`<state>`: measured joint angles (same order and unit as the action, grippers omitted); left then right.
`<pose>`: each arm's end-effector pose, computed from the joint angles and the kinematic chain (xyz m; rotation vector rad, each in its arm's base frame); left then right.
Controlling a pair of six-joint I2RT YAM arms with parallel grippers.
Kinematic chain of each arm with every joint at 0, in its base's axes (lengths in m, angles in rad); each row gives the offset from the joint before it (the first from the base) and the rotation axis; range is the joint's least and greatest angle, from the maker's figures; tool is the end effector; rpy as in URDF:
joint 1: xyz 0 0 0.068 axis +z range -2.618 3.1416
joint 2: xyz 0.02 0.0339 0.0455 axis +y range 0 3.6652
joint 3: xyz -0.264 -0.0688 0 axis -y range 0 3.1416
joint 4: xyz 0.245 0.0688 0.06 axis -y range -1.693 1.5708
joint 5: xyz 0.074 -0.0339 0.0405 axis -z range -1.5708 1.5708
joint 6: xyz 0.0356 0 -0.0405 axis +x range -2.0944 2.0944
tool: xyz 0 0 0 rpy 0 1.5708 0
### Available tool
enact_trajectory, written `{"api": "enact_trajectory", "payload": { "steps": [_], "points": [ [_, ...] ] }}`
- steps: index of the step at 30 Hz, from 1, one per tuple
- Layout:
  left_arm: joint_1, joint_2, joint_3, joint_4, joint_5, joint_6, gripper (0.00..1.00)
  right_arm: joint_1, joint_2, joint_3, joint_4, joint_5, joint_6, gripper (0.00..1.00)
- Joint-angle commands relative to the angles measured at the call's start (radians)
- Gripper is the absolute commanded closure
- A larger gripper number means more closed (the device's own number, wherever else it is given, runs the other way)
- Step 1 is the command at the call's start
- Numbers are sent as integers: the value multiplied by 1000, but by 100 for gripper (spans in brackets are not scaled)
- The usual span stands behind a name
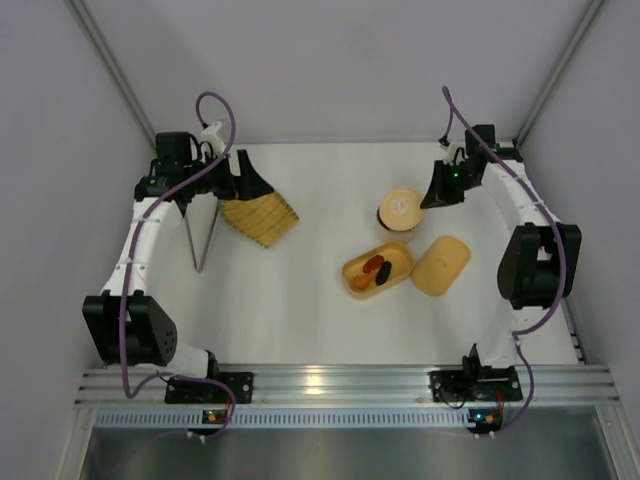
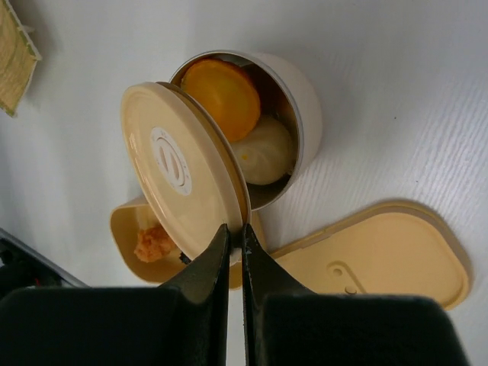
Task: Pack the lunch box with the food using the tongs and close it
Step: Close the box lid on the packing box.
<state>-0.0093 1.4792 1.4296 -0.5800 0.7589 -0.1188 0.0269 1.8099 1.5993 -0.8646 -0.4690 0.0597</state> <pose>0.3240 -0.0275 0.3654 0.3097 2.1153 -0.9020 0.3844 0.0264 0.2844 -0.1143 2.5983 0.6480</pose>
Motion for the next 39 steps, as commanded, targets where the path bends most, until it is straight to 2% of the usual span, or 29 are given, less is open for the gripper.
{"api": "enact_trajectory", "payload": {
  "steps": [1,3,18,39],
  "points": [
    [3,-54,-21,55,36,-8,2,-16,23,86,-56,-109,114,100],
    [2,-59,-38,58,40,-12,2,-56,54,85,-53,-121,133,100],
    [2,-53,-54,66,59,-42,2,-105,161,87,-13,-253,195,100],
    [3,-33,-69,63,60,-39,2,-101,236,114,-7,-229,186,100]
  ]
}}
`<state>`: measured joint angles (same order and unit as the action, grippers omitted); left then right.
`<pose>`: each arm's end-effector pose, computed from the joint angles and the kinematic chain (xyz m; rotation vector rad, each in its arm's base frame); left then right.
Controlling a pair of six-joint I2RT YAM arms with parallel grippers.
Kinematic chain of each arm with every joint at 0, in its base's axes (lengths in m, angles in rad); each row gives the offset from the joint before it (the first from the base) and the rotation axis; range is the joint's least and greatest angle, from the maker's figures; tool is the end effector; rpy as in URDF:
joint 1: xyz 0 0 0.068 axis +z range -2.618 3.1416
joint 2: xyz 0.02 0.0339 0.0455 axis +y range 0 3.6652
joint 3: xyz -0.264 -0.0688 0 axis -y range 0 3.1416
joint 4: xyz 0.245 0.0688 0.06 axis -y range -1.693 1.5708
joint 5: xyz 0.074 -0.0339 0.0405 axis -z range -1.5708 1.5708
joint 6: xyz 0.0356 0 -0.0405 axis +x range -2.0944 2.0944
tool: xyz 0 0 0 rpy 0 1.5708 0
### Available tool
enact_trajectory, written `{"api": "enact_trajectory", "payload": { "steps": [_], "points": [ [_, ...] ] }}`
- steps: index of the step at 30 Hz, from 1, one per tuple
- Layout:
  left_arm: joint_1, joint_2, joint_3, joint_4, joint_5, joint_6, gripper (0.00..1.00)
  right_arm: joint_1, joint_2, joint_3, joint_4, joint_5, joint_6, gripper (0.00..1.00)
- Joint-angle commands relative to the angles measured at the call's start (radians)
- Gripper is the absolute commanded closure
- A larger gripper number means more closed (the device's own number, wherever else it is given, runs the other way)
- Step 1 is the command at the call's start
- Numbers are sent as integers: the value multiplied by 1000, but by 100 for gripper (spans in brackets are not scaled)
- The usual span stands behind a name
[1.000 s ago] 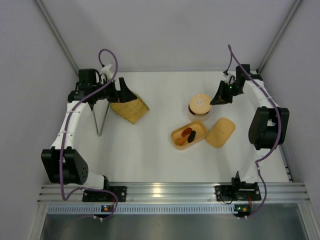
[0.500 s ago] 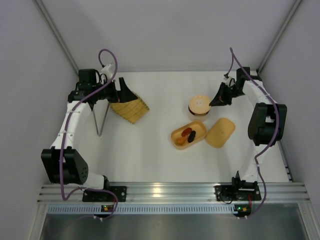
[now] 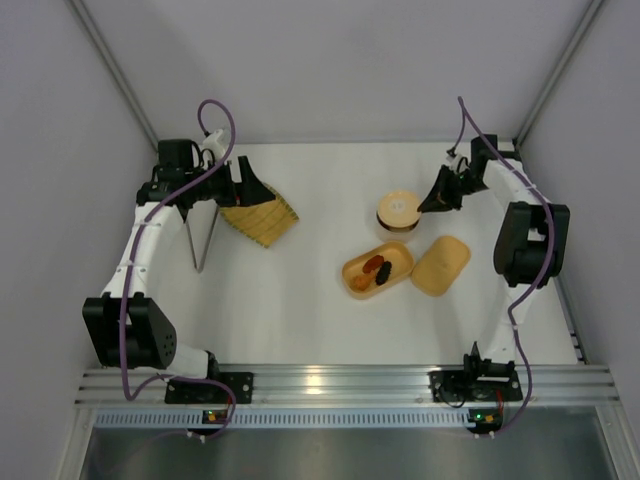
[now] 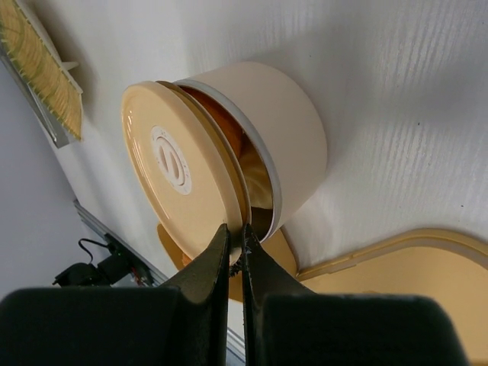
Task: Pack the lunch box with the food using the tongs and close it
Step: Close the box lid on the packing box.
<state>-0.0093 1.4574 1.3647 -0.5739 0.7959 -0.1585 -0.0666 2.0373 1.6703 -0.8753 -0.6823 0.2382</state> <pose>0.3171 -0.0284 0.3517 0.2743 2.1519 -0.9768 0.4223 -0.0057 0.2212 0.2537 2.7014 0.9966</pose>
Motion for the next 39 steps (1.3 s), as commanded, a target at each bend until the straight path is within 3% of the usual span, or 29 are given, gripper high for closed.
{"api": "enact_trajectory", "payload": {
  "steps": [1,9,15,20,39],
  "points": [
    [3,-9,-4,57,25,1,2,-6,12,45,6,-16,9,100],
    [2,1,-3,49,34,2,2,-1,21,36,4,0,0,99],
    [2,3,2,48,34,7,2,4,24,35,-2,15,-8,82],
    [2,6,5,48,37,5,2,10,27,35,-8,27,-17,77],
    [3,4,1,39,43,10,2,14,-58,39,45,67,-68,71]
  ]
}}
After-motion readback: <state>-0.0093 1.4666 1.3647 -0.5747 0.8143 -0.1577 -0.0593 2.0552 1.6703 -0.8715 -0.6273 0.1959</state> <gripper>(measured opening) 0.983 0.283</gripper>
